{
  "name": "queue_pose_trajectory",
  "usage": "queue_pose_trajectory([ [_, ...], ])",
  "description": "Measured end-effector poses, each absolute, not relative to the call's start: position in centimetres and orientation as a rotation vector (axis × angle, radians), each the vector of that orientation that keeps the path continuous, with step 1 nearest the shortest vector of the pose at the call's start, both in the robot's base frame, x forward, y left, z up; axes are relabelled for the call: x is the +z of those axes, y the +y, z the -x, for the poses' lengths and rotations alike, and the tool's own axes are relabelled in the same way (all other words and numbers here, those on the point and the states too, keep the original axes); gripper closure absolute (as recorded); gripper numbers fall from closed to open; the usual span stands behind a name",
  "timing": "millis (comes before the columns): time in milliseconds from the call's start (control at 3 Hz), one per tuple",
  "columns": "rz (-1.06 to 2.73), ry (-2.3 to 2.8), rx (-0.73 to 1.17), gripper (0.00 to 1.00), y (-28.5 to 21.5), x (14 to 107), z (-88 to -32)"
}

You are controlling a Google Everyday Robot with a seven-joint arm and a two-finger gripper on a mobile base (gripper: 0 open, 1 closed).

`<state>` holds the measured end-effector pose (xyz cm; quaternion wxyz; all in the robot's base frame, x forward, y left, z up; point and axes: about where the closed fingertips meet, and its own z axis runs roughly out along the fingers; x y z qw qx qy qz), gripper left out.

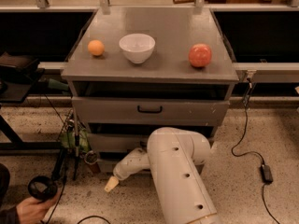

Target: Close bottom drawer

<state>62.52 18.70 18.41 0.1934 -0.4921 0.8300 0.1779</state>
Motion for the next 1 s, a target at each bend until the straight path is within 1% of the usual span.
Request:
queue_pose_trajectory([
  [333, 1.408, 2.330, 0.506, 0.00, 18.7, 18.0, -61.5],
  [667, 1.387, 2.400, 0.514, 0.00, 14.2, 17.7, -58.5],
  [1000, 1.388, 2.404, 0.516, 0.00, 14.0, 17.6, -58.2],
])
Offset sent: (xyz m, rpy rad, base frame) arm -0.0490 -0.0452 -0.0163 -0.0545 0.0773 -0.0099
